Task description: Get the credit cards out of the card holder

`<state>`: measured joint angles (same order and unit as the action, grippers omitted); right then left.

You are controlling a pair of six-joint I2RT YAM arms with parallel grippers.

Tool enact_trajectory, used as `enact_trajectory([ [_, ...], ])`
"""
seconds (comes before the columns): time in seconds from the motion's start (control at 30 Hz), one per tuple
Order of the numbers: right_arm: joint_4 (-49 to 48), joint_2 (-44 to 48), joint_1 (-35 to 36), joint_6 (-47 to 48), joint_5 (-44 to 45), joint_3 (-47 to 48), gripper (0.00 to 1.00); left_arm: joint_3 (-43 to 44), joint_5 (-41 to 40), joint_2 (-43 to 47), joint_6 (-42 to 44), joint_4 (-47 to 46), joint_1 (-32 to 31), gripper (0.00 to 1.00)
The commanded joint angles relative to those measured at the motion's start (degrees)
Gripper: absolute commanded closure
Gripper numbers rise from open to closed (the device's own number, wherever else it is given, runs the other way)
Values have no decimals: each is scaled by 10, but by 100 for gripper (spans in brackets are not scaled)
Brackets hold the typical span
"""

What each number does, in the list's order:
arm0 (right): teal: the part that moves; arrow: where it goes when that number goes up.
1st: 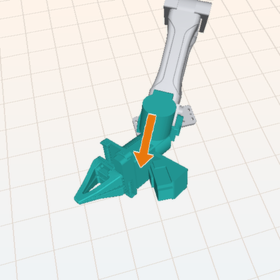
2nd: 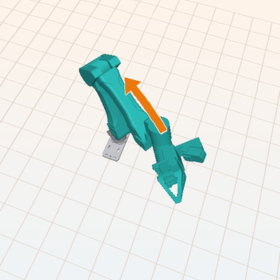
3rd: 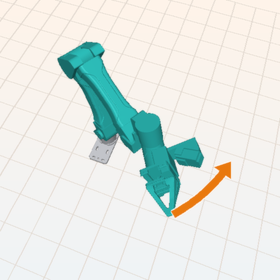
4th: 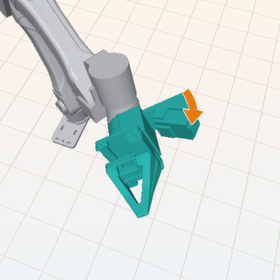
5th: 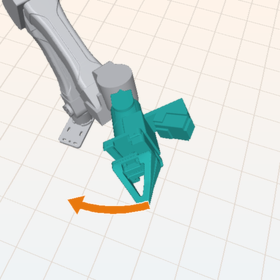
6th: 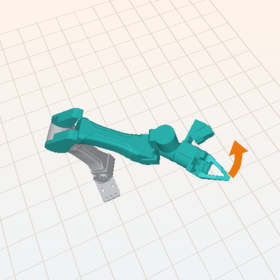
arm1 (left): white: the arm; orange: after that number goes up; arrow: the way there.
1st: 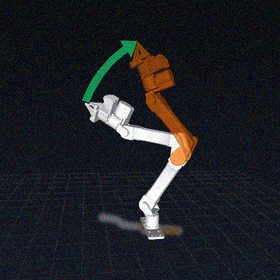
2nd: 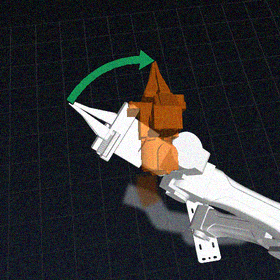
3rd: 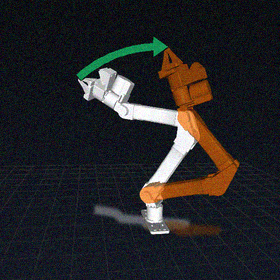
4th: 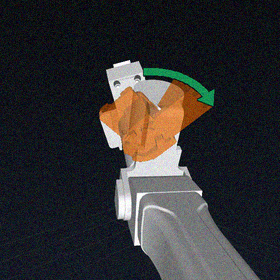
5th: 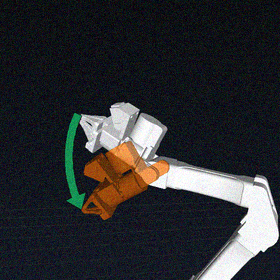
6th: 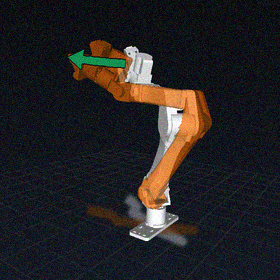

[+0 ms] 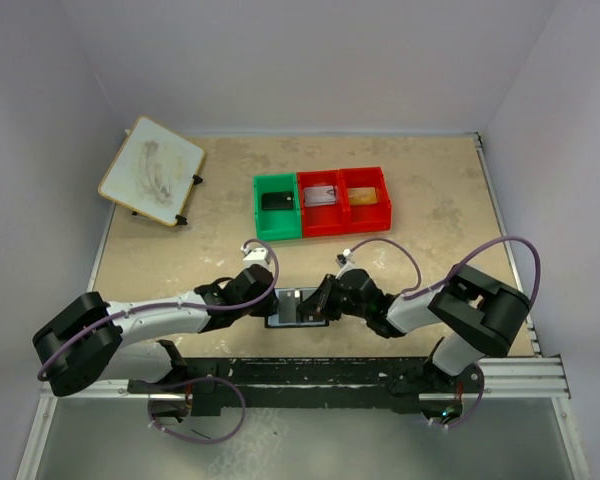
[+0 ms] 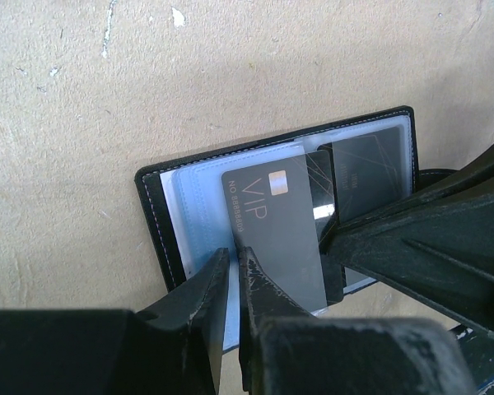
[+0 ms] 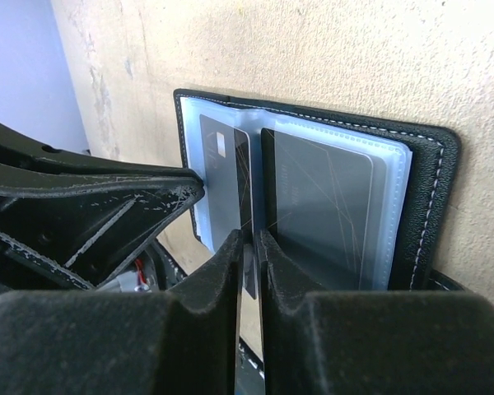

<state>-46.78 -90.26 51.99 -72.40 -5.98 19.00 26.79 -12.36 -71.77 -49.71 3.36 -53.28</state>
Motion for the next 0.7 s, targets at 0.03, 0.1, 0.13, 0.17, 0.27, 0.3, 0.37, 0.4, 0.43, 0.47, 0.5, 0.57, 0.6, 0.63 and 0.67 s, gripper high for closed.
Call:
enact_trajectory([
  [0.03,-19,-14,-3,10,-19,15,83,0,-6,-12,22,33,-1,93],
  [0.1,-28,-24,-3,10,-23,16,83,0,-8,-12,21,35,-1,93],
  [0.13,-33,-27,-3,10,-25,17,83,1,-9,-11,21,36,-1,93],
  [0.17,-38,-30,-3,9,-27,17,82,0,-9,-11,21,36,-1,93],
  [0.27,-50,-34,-3,9,-31,16,86,-2,-10,-9,19,36,-1,93],
  [0.3,-49,-32,-3,10,-30,16,89,-2,-10,-9,19,37,-1,93],
  [0.37,-43,-27,-3,10,-24,14,92,-2,-11,-8,19,37,-1,94],
  [0.4,-38,-19,-4,10,-19,13,93,-2,-12,-7,19,38,-1,94],
  [0.43,-30,-13,-4,10,-13,11,94,-1,-12,-8,20,38,-1,94],
  [0.47,-22,-6,-4,10,-7,10,94,-1,-12,-9,20,38,-1,94],
  [0.5,-14,0,-5,10,-2,8,94,-1,-12,-11,21,38,-1,94],
  [0.57,-7,10,-8,10,2,2,94,0,-12,-12,22,38,-1,94],
  [0.6,-8,13,-11,9,1,-1,94,0,-12,-13,22,37,-1,94],
  [0.63,-10,15,-13,9,-3,-5,94,1,-12,-13,22,37,-1,94],
  [0.67,-12,16,-15,9,-6,-6,94,3,-12,-13,22,39,-1,94],
])
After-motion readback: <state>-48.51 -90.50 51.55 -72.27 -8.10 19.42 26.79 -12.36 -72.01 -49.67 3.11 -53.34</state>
